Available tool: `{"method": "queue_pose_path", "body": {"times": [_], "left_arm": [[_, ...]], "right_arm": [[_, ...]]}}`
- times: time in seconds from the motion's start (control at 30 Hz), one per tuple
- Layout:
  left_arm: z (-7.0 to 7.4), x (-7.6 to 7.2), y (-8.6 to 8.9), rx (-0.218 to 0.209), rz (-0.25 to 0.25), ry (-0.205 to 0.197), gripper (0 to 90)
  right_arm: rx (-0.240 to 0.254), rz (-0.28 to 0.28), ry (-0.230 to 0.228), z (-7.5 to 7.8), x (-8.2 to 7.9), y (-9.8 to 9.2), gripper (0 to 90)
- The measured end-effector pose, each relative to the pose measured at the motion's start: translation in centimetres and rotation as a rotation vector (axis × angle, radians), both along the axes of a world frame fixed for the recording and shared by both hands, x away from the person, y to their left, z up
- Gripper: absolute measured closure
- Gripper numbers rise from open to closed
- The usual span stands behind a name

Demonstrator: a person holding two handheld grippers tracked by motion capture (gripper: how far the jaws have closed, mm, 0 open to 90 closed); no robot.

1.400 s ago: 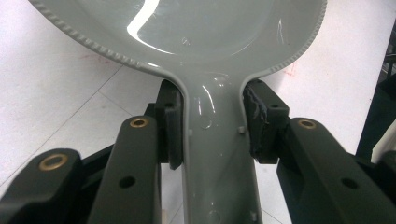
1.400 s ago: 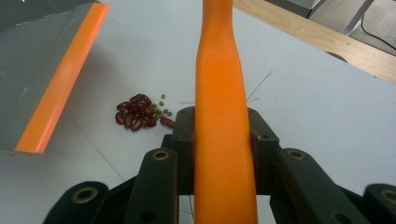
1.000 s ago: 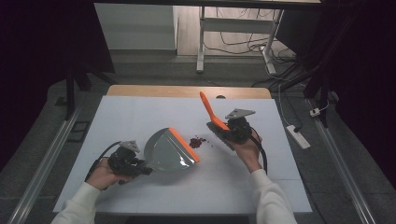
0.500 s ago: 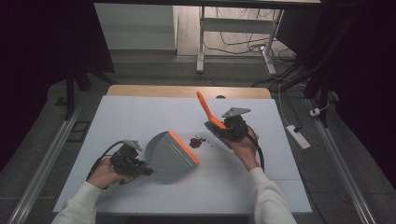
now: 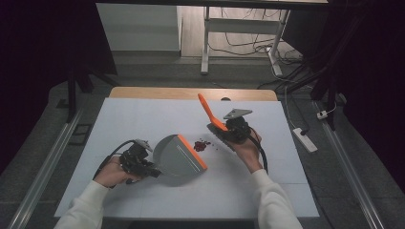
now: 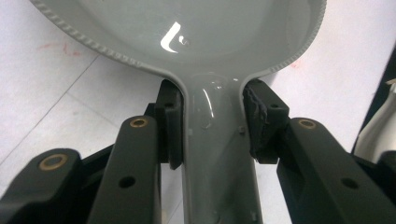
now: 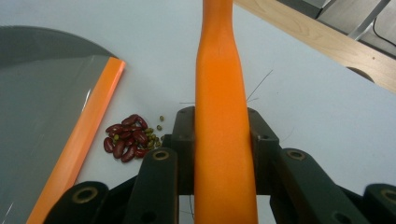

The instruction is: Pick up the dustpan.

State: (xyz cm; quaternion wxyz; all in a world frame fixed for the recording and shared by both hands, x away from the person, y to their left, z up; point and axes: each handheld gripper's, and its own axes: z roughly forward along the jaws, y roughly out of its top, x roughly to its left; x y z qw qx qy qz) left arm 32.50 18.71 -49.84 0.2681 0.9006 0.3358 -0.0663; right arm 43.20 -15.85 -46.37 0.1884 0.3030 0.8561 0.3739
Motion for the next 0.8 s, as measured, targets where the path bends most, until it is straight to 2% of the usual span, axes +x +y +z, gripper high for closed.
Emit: {"method": "queue_pose_path", "body": {"times": [0.2,0.37,0.8], "left_arm": [[-0.2,0.1,-0.4,-0.004,-0.008,0.012,61.8],[-0.4,0.2,-0.2,-0.012,-0.01,0.021,61.8],[-0.5,0.1,-0.2,-0.014,-0.01,0.021,61.8]], "right_arm": [[-0.027,0.006,0.008,-0.7,0.3,0.7,69.9],[-0.03,0.007,0.014,-1.1,0.4,0.9,69.9],[-0.055,0.009,0.029,-1.9,0.7,1.4,69.9]]}}
